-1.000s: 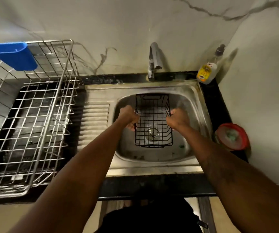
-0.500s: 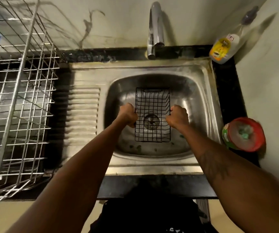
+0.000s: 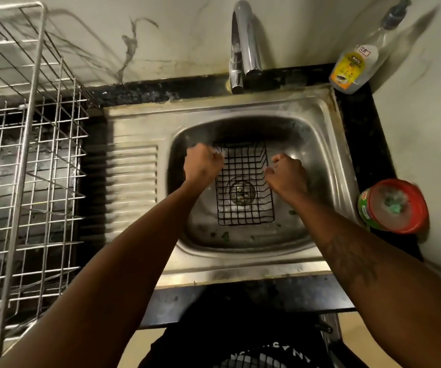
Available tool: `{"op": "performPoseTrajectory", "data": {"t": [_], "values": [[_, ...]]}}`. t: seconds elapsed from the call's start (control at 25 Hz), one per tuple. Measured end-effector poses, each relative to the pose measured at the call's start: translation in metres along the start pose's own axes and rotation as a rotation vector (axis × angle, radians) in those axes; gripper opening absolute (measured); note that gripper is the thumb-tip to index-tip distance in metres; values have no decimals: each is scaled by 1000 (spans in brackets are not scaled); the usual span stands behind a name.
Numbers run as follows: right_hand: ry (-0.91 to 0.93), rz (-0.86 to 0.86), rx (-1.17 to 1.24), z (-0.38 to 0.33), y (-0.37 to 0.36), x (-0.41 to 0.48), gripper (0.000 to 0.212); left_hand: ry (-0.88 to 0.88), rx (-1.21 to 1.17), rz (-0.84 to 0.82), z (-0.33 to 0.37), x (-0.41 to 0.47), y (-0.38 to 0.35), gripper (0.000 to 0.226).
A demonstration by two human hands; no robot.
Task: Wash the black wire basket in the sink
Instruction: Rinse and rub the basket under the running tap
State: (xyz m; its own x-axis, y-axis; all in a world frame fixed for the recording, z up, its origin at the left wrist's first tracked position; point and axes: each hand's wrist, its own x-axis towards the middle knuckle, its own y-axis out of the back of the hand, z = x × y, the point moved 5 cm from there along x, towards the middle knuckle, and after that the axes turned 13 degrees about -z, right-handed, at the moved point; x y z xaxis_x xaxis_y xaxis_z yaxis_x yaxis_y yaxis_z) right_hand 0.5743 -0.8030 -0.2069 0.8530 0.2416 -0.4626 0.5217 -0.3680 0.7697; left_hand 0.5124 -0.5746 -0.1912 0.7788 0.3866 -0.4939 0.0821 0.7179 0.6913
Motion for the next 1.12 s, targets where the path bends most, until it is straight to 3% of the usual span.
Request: {"op": "performPoseTrajectory", "data": {"t": [0.12, 0.36, 0.56, 0.76, 0.88, 1.0, 1.12], "values": [[93, 53, 35, -13, 9, -1, 7, -185, -143, 206, 55, 7, 38, 32], [67, 38, 158, -22, 1, -8, 14, -258, -218, 231, 113, 36, 48, 62], [95, 57, 176, -19, 5, -7, 12, -123, -265, 184, 116, 50, 48, 55], [114, 62, 194, -17, 7, -1, 13, -72, -290, 298, 120, 54, 66, 46], [124, 76, 203, -16, 6, 2, 12, 27, -606, 223, 117, 64, 60, 29], [129, 76, 212, -14, 5, 3, 13, 178, -1184, -79, 103, 62, 47, 21], [125, 80, 227, -10, 5, 6, 15, 179, -1101, -151, 91, 65, 54, 29]]}}
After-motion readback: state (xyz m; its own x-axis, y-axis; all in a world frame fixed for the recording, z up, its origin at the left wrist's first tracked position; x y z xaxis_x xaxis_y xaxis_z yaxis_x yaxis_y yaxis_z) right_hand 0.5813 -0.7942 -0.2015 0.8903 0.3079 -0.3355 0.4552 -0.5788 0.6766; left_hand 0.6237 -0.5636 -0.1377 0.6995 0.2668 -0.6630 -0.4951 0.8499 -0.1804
